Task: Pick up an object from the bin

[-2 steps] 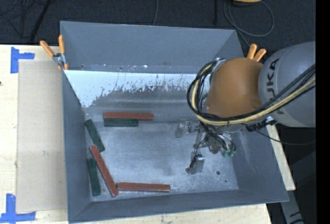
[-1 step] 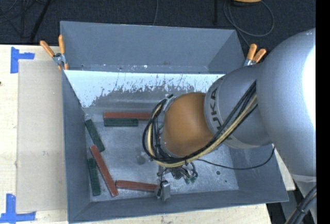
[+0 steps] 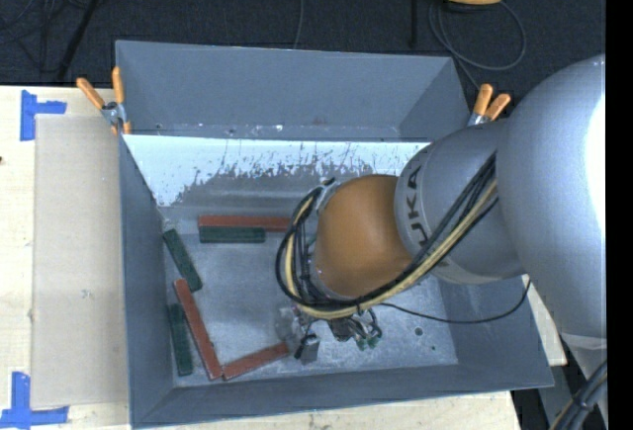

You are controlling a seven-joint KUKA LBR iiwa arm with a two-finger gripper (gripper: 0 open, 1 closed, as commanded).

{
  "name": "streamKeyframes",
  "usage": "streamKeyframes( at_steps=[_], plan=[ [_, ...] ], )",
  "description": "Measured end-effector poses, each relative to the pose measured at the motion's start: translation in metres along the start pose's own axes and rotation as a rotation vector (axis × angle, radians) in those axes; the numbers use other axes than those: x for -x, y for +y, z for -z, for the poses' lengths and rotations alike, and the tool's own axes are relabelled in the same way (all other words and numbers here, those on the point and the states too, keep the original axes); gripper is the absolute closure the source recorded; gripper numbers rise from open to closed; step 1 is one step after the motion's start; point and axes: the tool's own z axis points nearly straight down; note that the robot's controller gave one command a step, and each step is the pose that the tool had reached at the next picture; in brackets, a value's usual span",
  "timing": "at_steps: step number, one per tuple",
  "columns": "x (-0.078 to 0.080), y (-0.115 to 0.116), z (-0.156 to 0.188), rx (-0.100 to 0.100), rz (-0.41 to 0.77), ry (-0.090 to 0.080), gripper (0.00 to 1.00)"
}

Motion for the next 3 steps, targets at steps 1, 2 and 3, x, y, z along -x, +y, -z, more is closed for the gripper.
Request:
streamKeyframes(
  at_steps=[1,2,3],
  plan=[
    [0.001,0.0,-0.001,0.0,0.001,-0.005,0.0],
    [0.003,0.042,-0.002,-0.002,0.027,-0.015,0.0],
    [0.001,0.042,-0.003,-0.001,0.026,-0.006,1.0]
  ],
)
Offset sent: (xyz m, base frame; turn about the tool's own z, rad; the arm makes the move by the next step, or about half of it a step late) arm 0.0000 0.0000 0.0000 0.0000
